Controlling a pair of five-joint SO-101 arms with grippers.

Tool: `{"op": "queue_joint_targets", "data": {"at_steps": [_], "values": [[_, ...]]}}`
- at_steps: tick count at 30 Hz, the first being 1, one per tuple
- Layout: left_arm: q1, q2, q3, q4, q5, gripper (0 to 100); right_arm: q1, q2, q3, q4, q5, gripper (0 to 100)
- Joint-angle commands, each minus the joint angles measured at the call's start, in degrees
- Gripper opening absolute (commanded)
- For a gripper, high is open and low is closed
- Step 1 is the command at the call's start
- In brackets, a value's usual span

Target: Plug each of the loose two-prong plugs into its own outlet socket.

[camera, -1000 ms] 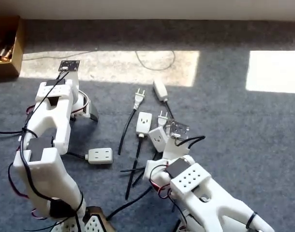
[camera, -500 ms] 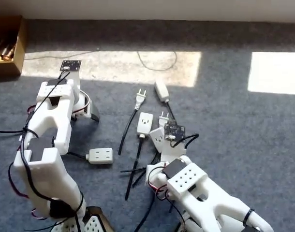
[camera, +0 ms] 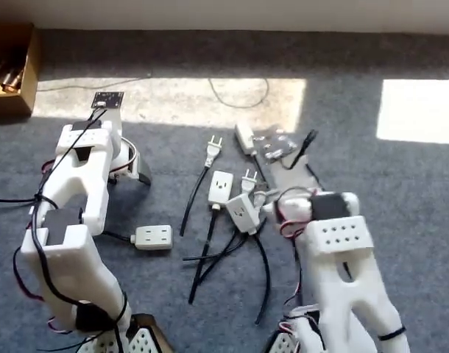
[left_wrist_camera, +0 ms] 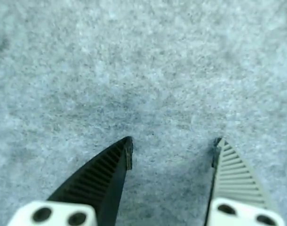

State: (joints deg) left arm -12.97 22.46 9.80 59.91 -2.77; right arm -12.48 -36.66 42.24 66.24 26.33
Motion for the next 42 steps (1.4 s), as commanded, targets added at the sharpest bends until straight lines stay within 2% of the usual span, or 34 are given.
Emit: {"op": "queue_joint_targets", "data": {"at_steps": [1, 4, 6, 9, 12, 16, 20, 22, 25, 28, 31, 35, 39, 42], "values": [[0.5, 0.4, -1.4, -0.5, 0.0, 27, 3.9, 5.1, -13.5, 9.3, 15.5, 0.6], [0.4, -0.2, -2.0, 1.8, -0.1, 27, 1.6, 9.7, -15.7, 12.8, 21.8, 0.6], [0.5, -0.3, -4.5, 6.0, -2.8, 27, -1.5, 12.4, -16.4, 15.4, 25.9, 0.6], [0.5, -0.2, -7.8, 10.2, -5.5, 27, -8.1, 14.5, -16.4, 18.9, 27.8, 0.6], [0.5, -0.3, -12.0, 13.1, -6.9, 27, -14.2, 14.8, -16.5, 17.9, 23.4, 0.6], [0.1, -2.8, -22.0, 24.1, -12.7, 27, -22.2, 14.8, -16.4, 13.8, 13.5, 0.6], [-1.0, -14.3, -29.9, 31.8, -14.9, 27, -30.7, 14.7, -16.5, 8.3, 4.5, 0.6], [-3.5, -23.0, -29.5, 33.3, -14.9, 27, -33.9, 14.6, -15.8, 2.4, -0.3, 0.6], [-6.0, -37.2, -19.0, 31.2, -16.1, 29, -37.0, 11.9, -6.9, -11.7, -5.3, 0.6], [-6.7, -50.9, 0.4, 24.0, -19.3, 39, -38.5, 7.8, 3.2, -21.6, -9.0, 0.6], [-9.5, -62.1, 19.2, 14.2, -19.3, 44, -38.4, 5.3, 5.7, -22.0, -9.3, 0.6], [-10.7, -73.5, 39.3, 3.0, -19.3, 44, -37.9, 4.4, 5.9, -22.1, -9.1, 0.6], [-9.9, -82.4, 50.0, -1.5, -19.3, 44, -36.1, 3.8, 8.2, -22.2, -9.3, 0.6], [-5.1, -89.0, 54.5, -2.1, -19.3, 45, -36.7, 3.8, 9.1, -24.0, -9.6, 0.6]]}}
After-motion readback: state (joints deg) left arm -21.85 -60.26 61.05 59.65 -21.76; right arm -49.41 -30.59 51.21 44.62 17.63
